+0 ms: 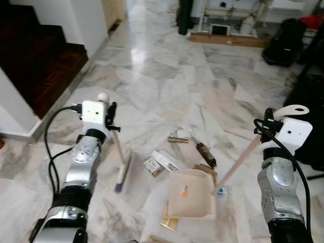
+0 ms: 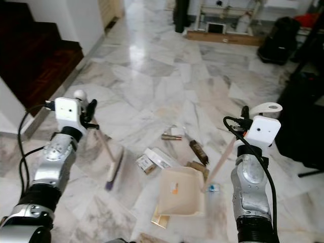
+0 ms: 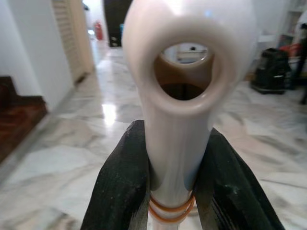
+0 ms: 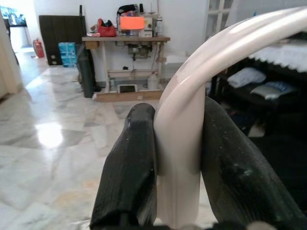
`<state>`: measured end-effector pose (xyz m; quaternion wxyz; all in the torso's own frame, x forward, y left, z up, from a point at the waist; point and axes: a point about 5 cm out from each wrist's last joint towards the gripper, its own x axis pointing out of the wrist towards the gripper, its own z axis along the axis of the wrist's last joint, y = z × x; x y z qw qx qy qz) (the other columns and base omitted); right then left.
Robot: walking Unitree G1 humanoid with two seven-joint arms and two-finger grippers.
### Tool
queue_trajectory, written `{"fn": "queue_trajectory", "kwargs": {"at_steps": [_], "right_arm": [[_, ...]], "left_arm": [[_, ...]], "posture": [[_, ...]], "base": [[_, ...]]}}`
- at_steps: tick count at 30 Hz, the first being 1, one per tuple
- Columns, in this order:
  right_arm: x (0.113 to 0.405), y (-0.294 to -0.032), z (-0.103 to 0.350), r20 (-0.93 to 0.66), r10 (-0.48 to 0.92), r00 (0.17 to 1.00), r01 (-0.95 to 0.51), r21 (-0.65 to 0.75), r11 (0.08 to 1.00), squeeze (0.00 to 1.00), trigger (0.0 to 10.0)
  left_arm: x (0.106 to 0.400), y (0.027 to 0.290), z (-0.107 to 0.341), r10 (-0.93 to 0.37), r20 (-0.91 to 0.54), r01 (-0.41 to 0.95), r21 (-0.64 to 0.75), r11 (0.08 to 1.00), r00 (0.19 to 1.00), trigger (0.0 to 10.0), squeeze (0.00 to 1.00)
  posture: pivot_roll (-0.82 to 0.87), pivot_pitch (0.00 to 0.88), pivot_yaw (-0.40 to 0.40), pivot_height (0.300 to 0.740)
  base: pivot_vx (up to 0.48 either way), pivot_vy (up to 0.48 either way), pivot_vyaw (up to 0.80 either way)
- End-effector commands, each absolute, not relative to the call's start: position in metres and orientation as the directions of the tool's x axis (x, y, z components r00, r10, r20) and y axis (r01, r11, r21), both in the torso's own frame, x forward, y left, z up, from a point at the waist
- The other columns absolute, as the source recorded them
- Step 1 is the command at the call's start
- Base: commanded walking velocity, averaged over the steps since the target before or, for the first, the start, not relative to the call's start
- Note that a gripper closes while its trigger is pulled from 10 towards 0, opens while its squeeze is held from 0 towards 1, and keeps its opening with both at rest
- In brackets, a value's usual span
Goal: Sweep floor
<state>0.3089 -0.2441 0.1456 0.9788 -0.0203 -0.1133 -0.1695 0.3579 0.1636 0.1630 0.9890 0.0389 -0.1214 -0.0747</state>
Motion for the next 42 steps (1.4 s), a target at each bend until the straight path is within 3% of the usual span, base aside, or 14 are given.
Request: {"fn": "queue_trajectory", "kwargs": {"at_steps": [1,7,14,29,36,42], "right_arm": [[0.3081,-0.2476,0.1524,0.258,-0.334,0.906,0.347,-0.003,0.938,0.00,10.0],[0.3077,-0.2478,0.1528,0.262,-0.332,0.906,0.344,-0.002,0.939,0.00,10.0],[0.3082,-0.2479,0.1525,0.259,-0.333,0.907,0.345,-0.001,0.938,0.00,10.0],[0.3077,-0.2493,0.1502,0.241,-0.343,0.908,0.351,0.010,0.936,0.00,10.0],[0.3076,-0.2496,0.1505,0.246,-0.343,0.907,0.353,0.004,0.936,0.00,10.0],[0.3075,-0.2487,0.1493,0.242,-0.339,0.909,0.349,0.000,0.937,0.00,10.0]], "left_arm": [[0.3583,0.1679,0.1764,-0.152,0.293,0.121,0.123,0.985,0.944,10.0,0.00],[0.3574,0.1677,0.1764,-0.150,0.298,0.116,0.128,0.985,0.943,10.0,0.00],[0.3578,0.1671,0.1778,-0.152,0.301,0.117,0.131,0.984,0.941,10.0,0.00],[0.3582,0.1698,0.1742,-0.144,0.277,0.109,0.137,0.985,0.950,10.0,0.00],[0.3587,0.1689,0.1734,-0.150,0.268,0.117,0.134,0.984,0.952,10.0,0.00],[0.3580,0.1667,0.1703,-0.166,0.255,0.135,0.134,0.982,0.953,10.0,0.00]], "posture": [[0.08,0.109,-0.022,0.740],[0.08,0.116,-0.023,0.740],[0.09,0.119,-0.022,0.740],[0.08,0.123,-0.021,0.740],[0.09,0.123,-0.021,0.740],[0.09,0.123,-0.021,0.740]], "base": [[0.000,0.000,0.00],[0.000,0.000,0.00],[-0.414,0.000,0.00],[0.000,0.000,0.00],[0.000,0.000,-0.70],[0.000,0.000,0.00]]}}
